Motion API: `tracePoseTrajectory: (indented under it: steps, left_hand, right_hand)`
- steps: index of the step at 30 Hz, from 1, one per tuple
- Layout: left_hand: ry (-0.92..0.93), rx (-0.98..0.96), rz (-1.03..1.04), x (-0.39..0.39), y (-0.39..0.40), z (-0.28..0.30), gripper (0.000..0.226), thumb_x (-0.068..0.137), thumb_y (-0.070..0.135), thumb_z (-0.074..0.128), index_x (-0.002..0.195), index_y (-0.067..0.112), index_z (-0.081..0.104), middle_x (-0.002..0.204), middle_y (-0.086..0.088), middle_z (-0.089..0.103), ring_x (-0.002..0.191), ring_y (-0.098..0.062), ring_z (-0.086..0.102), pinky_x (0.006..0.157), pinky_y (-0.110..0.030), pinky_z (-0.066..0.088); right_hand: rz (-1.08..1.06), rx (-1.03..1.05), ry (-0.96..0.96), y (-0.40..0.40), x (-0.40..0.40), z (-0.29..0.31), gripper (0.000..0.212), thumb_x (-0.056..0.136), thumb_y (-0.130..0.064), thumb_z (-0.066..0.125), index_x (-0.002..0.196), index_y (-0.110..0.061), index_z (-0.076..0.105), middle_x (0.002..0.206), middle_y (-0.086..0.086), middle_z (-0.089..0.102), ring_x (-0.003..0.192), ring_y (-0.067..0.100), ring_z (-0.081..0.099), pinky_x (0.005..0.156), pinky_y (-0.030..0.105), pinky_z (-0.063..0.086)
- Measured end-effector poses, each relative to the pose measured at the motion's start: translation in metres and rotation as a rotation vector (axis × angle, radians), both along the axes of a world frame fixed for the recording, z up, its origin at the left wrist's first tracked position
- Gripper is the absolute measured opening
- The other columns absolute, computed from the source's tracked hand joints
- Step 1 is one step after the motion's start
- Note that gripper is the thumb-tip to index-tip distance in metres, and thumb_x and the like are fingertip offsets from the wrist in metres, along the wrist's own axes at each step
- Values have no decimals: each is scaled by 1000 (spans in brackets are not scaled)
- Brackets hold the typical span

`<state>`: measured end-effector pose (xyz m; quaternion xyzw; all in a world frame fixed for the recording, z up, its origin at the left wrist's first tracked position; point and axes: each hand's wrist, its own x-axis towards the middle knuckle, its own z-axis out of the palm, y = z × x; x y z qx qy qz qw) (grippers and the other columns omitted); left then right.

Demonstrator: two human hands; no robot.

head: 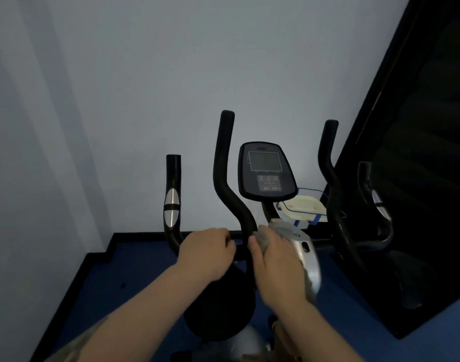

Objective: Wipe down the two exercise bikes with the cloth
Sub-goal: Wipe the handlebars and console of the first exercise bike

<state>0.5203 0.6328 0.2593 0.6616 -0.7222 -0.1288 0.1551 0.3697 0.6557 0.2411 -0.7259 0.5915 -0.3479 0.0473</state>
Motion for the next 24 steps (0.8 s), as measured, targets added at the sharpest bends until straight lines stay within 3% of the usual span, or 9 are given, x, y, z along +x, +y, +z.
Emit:
tracePoseTrajectory:
  steps: [2, 4, 6, 10, 14, 16, 20, 22, 24]
  left_hand:
    - [-77, 66, -21, -6, 0, 4, 36, 99, 41, 32, 85, 20, 58, 84, 2, 59, 77, -17, 56, 64, -31, 38]
    - [-98, 113, -13, -8, -1, 5, 37, 100, 41, 31, 85, 19, 57, 83, 1, 58, 75, -16, 55, 61, -30, 37]
    - [-93, 106, 4, -6, -1, 5, 37, 100, 41, 31, 86, 19, 58, 86, 0, 58, 76, -16, 55, 62, -30, 38]
    - [-173, 50, -53, -7, 3, 4, 36, 102, 31, 32, 96, 14, 63, 93, -1, 61, 82, -18, 59, 73, -35, 51]
    - [-157, 70, -35, -8, 1, 7, 36, 102, 32, 32, 95, 14, 62, 92, -2, 61, 83, -20, 59, 71, -32, 48]
    - [-139, 85, -11, -7, 1, 7, 37, 101, 34, 32, 93, 14, 62, 90, -2, 61, 81, -19, 58, 69, -31, 47]
    - [-110, 85, -11, -6, 2, 7, 38, 101, 35, 32, 90, 15, 62, 92, -3, 63, 82, -19, 61, 72, -33, 50]
    - [-127, 87, -25, -7, 0, 7, 38, 101, 34, 32, 93, 14, 62, 94, -3, 64, 83, -20, 60, 72, -34, 50]
    - [-131, 98, -18, -8, -1, 7, 37, 101, 35, 33, 94, 14, 62, 91, -2, 61, 81, -19, 59, 69, -31, 46]
  right_hand:
    - [8, 79, 66, -20, -3, 9, 41, 99, -52, 20, 98, -25, 51, 85, -7, 59, 81, 19, 58, 67, 34, 43]
    - [-8, 235, 155, -45, -5, 22, 42, 103, -47, 18, 106, -21, 51, 89, 3, 61, 88, 29, 61, 69, 35, 41]
    - [-11, 279, 65, -44, 0, 22, 41, 102, -48, 19, 105, -22, 51, 91, 6, 64, 89, 29, 61, 71, 36, 41]
    - [-1, 41, -36, -1, 2, 3, 35, 94, -55, 26, 98, -28, 47, 82, -4, 60, 76, 18, 59, 67, 35, 47]
    - [-9, 352, 76, -53, 2, 28, 28, 105, -37, 19, 97, -21, 41, 104, 8, 61, 96, 30, 60, 72, 35, 38]
    - [-10, 356, 71, -55, 5, 29, 29, 105, -35, 18, 100, -18, 41, 112, 9, 59, 98, 30, 58, 72, 35, 35]
    - [-18, 69, -226, -6, 7, -2, 47, 91, -60, 25, 106, -21, 47, 83, -1, 61, 74, 18, 60, 62, 29, 39]
    - [12, 135, -148, -21, 3, 6, 41, 95, -55, 24, 103, -21, 46, 85, 1, 62, 75, 19, 59, 63, 31, 39]
    - [-21, 342, -91, -51, 5, 25, 33, 103, -37, 23, 104, -15, 47, 104, 9, 61, 92, 28, 58, 77, 37, 43]
